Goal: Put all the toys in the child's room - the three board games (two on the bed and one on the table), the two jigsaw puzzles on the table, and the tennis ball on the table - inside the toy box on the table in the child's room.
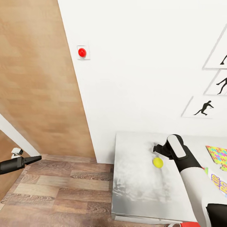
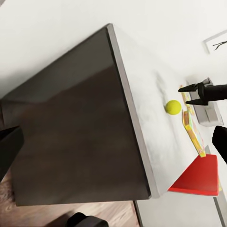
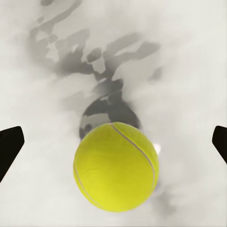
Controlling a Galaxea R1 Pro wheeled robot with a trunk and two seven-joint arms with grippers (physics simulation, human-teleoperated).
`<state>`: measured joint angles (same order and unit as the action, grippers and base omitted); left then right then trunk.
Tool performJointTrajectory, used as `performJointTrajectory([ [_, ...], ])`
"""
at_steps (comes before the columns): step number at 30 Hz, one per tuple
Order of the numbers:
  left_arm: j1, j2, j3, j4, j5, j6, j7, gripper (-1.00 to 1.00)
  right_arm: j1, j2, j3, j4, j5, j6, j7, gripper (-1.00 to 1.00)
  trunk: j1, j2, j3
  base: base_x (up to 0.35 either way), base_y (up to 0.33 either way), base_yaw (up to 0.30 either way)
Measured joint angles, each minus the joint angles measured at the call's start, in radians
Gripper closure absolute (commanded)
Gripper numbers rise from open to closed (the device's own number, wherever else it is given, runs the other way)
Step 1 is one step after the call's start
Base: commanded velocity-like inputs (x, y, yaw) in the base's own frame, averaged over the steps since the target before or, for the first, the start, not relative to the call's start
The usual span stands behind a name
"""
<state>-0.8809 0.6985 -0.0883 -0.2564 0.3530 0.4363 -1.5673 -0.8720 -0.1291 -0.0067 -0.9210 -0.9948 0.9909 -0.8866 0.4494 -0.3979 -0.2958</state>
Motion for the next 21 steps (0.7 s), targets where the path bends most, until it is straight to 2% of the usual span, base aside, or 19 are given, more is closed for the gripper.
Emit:
performJointTrajectory([
  [21, 0.0, -0.001, 0.0, 0.0, 0.001, 0.0, 0.0, -1.0, 0.0, 0.002, 0.002, 0.0, 0.001, 0.0, 0.001, -1.0, 0.0, 0.0, -0.035, 0.002, -0.002, 0.0],
])
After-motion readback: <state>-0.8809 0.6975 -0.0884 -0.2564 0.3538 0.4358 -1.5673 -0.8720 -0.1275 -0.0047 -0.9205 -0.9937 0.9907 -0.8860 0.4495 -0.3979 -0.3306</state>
